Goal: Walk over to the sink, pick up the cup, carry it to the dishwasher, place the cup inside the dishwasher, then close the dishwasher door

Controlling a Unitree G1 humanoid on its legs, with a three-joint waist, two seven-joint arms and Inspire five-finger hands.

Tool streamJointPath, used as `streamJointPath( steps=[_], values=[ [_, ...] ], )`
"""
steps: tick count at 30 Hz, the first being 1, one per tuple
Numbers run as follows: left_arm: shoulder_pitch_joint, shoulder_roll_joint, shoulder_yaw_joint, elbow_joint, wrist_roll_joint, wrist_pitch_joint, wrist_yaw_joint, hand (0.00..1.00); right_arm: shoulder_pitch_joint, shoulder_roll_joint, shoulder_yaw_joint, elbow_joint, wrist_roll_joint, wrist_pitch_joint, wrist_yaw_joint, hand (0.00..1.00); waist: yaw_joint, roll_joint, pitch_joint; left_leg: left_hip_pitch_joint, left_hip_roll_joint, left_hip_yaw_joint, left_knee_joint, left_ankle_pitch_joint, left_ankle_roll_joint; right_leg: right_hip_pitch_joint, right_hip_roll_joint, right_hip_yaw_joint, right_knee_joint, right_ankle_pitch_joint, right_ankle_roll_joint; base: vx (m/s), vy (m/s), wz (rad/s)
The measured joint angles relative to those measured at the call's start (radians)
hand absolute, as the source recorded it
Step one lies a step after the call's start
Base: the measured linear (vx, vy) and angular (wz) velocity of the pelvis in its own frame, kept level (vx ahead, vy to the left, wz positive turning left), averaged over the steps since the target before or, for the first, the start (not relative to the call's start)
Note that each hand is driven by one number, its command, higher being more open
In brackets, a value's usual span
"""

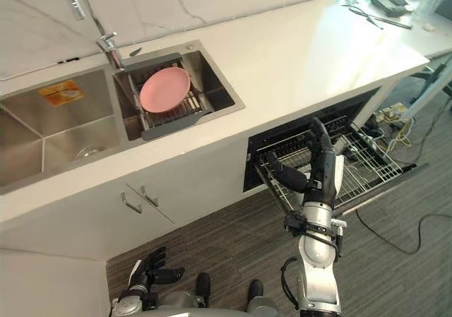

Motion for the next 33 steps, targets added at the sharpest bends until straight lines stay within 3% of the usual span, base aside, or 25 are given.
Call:
streamJointPath(
  steps=[3,7,11,13,15,16,17,21,22,23,24,26,28,29,30,31,33],
  values=[
    [-0.005,0.002,-0.005,0.008,0.0,-0.001,-0.001,0.9,-0.031,-0.028,0.004,-0.001,-0.018,-0.001,-0.021,0.9,-0.004,0.002,-0.001,-0.011,0.066,0.206,0.032,-0.004,-0.005,0.007,-0.015,-0.065,0.021,-0.022,0.01,0.01,0.0,0.69],
    [-0.006,0.001,-0.003,0.006,-0.001,-0.004,0.004,0.9,-0.08,-0.06,0.047,0.0,-0.103,0.0,-0.028,0.9,0.01,-0.001,-0.002,-0.015,0.052,0.2,0.072,-0.045,-0.002,0.007,-0.043,-0.071,0.072,-0.057,0.029,0.04,0.087,0.13],
    [-0.006,0.014,-0.004,0.006,-0.001,-0.007,0.001,0.9,-0.108,-0.088,0.07,0.006,-0.199,0.004,-0.029,0.9,0.005,-0.027,0.005,-0.01,0.013,0.196,0.214,-0.163,0.021,-0.03,-0.155,-0.081,0.358,-0.227,0.076,0.09,0.146,0.18],
    [-0.007,0.015,-0.004,0.008,-0.001,-0.007,0.002,0.9,-0.132,-0.11,0.078,0.028,-0.216,0.01,-0.028,0.9,0.001,-0.032,0.006,-0.002,0.006,0.192,0.244,-0.199,0.031,-0.094,-0.196,-0.055,0.543,-0.233,0.055,0.14,0.144,0.14],
    [-0.007,0.023,-0.004,0.006,0.0,-0.007,0.001,0.9,-0.138,-0.129,0.082,0.043,-0.217,0.018,-0.027,0.9,-0.004,-0.04,0.009,0.025,-0.001,0.162,0.252,-0.213,0.041,-0.152,-0.206,0.018,0.708,-0.193,-0.011,0.2,0.129,0.45],
    [-0.001,0.026,-0.008,0.007,0.0,-0.003,0.002,0.9,-0.137,-0.139,0.082,0.057,-0.222,0.025,-0.021,0.9,-0.025,-0.046,0.003,0.047,0.0,0.11,0.251,-0.226,0.045,-0.199,-0.167,0.089,0.766,-0.256,-0.015,0.33,0.071,0.72],
    [0.001,0.028,-0.01,0.008,0.0,-0.003,0.002,0.9,-0.138,-0.144,0.082,0.057,-0.227,0.026,-0.019,0.9,-0.029,-0.047,0.003,0.053,0.0,0.093,0.246,-0.227,0.044,-0.209,-0.149,0.106,0.756,-0.273,-0.014,0.29,0.048,0.8],
    [-0.003,0.029,-0.023,0.01,0.001,-0.002,0.004,0.9,-0.164,-0.215,0.08,0.057,-0.261,0.026,-0.014,0.9,-0.032,-0.049,0.0,0.096,0.012,0.009,0.2,-0.231,0.024,-0.301,-0.043,0.179,0.599,-0.287,-0.015,0.31,-0.058,0.68],
    [0.0,0.029,-0.022,0.014,0.0,-0.002,0.004,0.9,-0.173,-0.227,0.077,0.057,-0.267,0.026,-0.014,0.9,-0.032,-0.051,-0.001,0.102,0.014,-0.01,0.202,-0.241,0.005,-0.316,-0.02,0.201,0.535,-0.263,-0.006,0.31,-0.121,0.65],
    [-0.002,0.034,-0.021,0.023,0.0,-0.002,0.004,0.9,-0.175,-0.23,0.068,0.056,-0.276,0.027,-0.014,0.9,-0.032,-0.063,-0.009,0.111,0.004,-0.023,0.213,-0.263,-0.028,-0.317,-0.014,0.212,0.432,-0.132,-0.012,0.4,-0.158,0.77],
    [-0.01,0.023,-0.021,0.046,0.002,0.003,0.009,0.9,-0.171,-0.241,0.062,0.059,-0.282,0.035,-0.014,0.9,-0.036,-0.027,-0.016,0.118,0.036,-0.034,0.233,-0.282,-0.05,-0.292,0.005,0.192,0.44,-0.12,-0.003,0.36,-0.137,0.6],
    [0.007,0.001,-0.019,0.043,0.002,0.001,0.017,0.9,-0.162,-0.249,0.053,0.055,-0.283,0.039,-0.015,0.9,-0.035,0.009,-0.038,0.119,0.079,-0.017,0.239,-0.287,-0.06,-0.249,0.041,0.163,0.385,-0.123,-0.015,0.36,-0.128,0.3],
    [0.005,-0.005,-0.018,0.042,0.01,0.002,0.016,0.9,-0.139,-0.246,0.019,0.053,-0.283,0.043,-0.015,0.9,-0.038,0.016,-0.042,0.097,0.104,-0.006,0.305,-0.288,-0.063,-0.205,0.062,0.139,0.338,-0.127,-0.025,0.28,-0.116,0.26],
    [0.005,-0.004,-0.016,0.041,0.013,0.002,0.017,0.9,-0.125,-0.246,0.005,0.053,-0.283,0.047,-0.015,0.9,-0.038,0.016,-0.041,0.078,0.115,0.001,0.377,-0.287,-0.065,-0.174,0.071,0.129,0.308,-0.125,-0.029,0.26,-0.073,0.15],
    [0.005,-0.006,0.004,0.039,0.017,0.003,0.017,0.9,-0.104,-0.244,-0.011,0.049,-0.283,0.048,-0.016,0.9,-0.035,0.014,-0.036,0.032,0.137,0.041,0.532,-0.276,-0.089,-0.103,0.079,0.128,0.255,-0.122,-0.034,0.24,-0.039,0.04],
    [0.006,-0.007,0.01,0.039,0.018,0.003,0.02,0.9,-0.1,-0.241,-0.014,0.047,-0.283,0.048,-0.02,0.9,-0.033,0.008,-0.03,0.019,0.146,0.057,0.578,-0.281,-0.087,-0.082,0.079,0.132,0.242,-0.122,-0.034,0.27,0.006,-0.14],
    [0.001,-0.007,0.016,0.037,0.019,0.003,0.018,0.9,-0.098,-0.221,-0.023,0.036,-0.283,0.047,-0.033,0.9,-0.032,0.005,-0.024,-0.019,0.165,0.087,0.546,-0.332,-0.073,-0.044,0.066,0.157,0.228,-0.122,-0.034,0.17,0.078,-0.25]
  ],
)
